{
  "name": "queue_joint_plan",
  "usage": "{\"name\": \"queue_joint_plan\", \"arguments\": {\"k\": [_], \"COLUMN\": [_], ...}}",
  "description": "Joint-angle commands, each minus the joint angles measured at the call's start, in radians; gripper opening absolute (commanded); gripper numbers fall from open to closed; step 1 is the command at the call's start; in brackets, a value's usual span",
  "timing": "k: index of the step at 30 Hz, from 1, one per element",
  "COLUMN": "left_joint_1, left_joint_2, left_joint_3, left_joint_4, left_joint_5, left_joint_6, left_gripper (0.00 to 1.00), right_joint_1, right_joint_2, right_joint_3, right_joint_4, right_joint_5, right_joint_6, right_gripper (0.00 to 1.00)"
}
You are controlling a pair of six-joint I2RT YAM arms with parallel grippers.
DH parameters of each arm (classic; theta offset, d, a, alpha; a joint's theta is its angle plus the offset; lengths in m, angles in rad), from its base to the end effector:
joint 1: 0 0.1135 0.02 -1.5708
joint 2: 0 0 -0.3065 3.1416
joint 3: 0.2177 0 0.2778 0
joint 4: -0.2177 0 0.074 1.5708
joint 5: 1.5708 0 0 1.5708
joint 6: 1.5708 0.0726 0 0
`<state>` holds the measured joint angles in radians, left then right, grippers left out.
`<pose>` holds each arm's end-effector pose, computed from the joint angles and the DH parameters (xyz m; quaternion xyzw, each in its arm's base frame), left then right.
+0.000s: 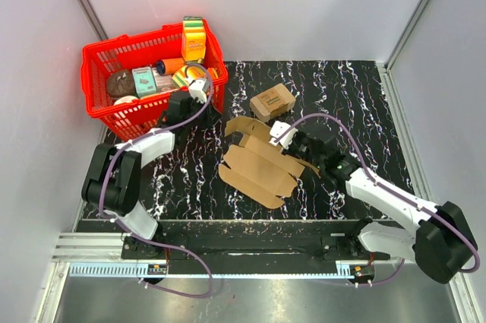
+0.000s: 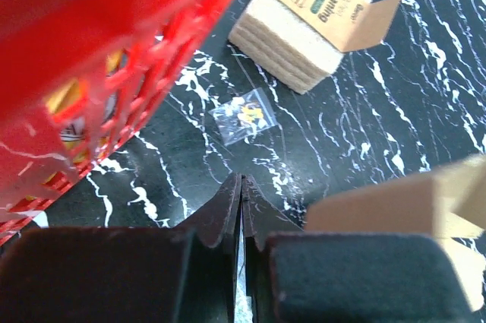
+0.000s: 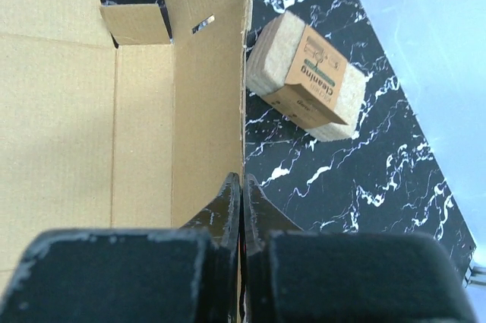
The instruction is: Fold the paper box
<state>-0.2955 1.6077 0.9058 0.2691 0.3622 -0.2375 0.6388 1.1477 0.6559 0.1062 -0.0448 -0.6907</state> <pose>0.3809 -0.1428 0.2310 0.1210 0.8255 -0.2860 0.4713 0.2368 0.1799 0.2627 -0.5214 0.6450 0.0041 0.5587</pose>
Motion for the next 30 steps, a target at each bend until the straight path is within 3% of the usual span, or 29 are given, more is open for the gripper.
{"name": "queue_joint_plan", "arguments": {"k": [1,12,19,30], "left_joint_1": [0.013,0.001,-0.076,-0.123], "left_joint_2": [0.066,0.138,0.173,0.1], "left_joint_3": [0.038,0.099,0.143,0.07], "left_joint_4": [0.071,0.073,-0.013,-0.073], "left_joint_5": [0.027,0.132,0.178,0.141], "left_joint_6": [-0.026,0.001,0.096,0.148], "left_gripper": [0.08,0.11,0.11,0.07], "right_joint_1": [-0.005,-0.007,-0.007,-0.005], "right_joint_2": [-0.077,-0.089,-0.071,-0.023], "right_joint_3": [-0.007,-0.007,-0.001,-0.018], "right_joint_4": [-0.003,-0.03,-0.011,0.021], "right_joint_5": [-0.058,-0.109,-0.118,-0.067], "right_joint_6": [0.026,0.039,0.054,0.072], "right_gripper": [0.02,0.01,0.02,0.02]}}
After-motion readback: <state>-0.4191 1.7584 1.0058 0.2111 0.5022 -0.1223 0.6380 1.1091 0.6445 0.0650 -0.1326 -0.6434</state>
